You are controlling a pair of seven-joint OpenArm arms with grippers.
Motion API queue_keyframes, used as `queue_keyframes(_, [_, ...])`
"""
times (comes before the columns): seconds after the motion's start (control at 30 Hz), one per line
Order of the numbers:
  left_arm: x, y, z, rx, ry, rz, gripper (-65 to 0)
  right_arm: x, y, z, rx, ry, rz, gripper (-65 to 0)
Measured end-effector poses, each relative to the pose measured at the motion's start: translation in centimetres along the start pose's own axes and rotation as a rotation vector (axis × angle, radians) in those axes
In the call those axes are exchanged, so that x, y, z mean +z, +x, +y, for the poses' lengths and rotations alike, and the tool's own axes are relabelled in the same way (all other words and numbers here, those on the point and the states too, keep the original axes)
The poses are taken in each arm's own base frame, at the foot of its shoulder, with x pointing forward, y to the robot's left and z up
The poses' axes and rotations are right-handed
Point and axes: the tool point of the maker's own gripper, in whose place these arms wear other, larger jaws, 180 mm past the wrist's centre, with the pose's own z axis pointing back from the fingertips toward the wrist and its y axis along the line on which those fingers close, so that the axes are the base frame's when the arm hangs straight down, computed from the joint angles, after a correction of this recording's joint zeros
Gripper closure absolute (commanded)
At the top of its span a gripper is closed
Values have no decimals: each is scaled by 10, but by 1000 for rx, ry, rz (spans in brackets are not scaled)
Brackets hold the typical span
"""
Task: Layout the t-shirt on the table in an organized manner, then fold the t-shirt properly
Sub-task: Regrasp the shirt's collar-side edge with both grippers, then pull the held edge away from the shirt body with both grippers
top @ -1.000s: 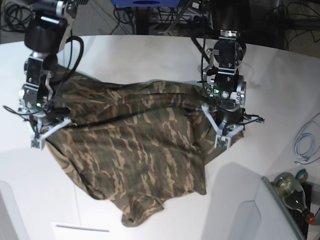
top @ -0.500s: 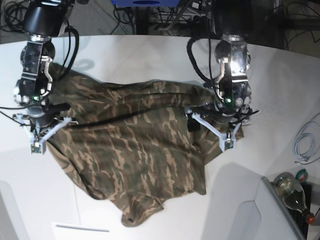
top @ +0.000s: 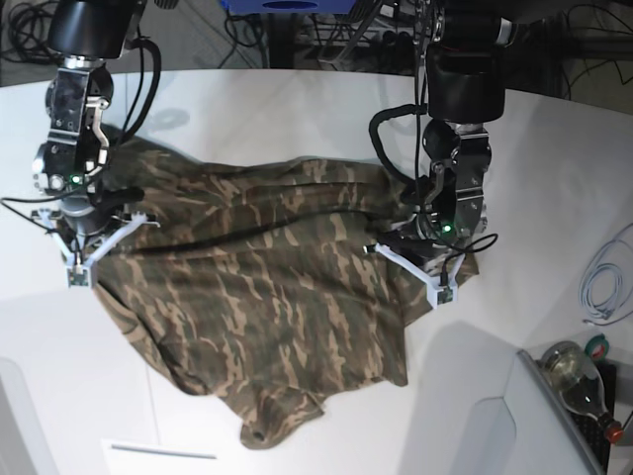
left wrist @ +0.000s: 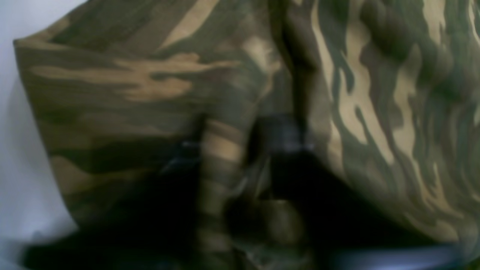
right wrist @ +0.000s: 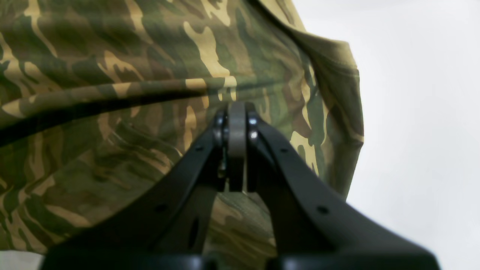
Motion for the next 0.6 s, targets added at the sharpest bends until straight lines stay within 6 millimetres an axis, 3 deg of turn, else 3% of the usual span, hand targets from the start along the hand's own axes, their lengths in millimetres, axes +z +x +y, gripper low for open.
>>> queue_keyframes(0.17, [26,17,0,-12,-3,-90,0,-3,-6,4,11,22,14,-2])
queue_keyframes(0.3, [56,36,13,8,26,-207,0,-31,-15,16,-8,62,96,0])
queue_keyframes(0.4, [69,5,57,108,159,-177,0,-51,-17,11,-20,66,144,0])
queue_keyframes(0.47, [81,-16,85,143,230,-177,0,-56,-29,-7,-59,0,188,0])
queue_keyframes(0.6, [120,-29,118,233,329,-314,0,-53,-40,-36,-165,-105,193,0])
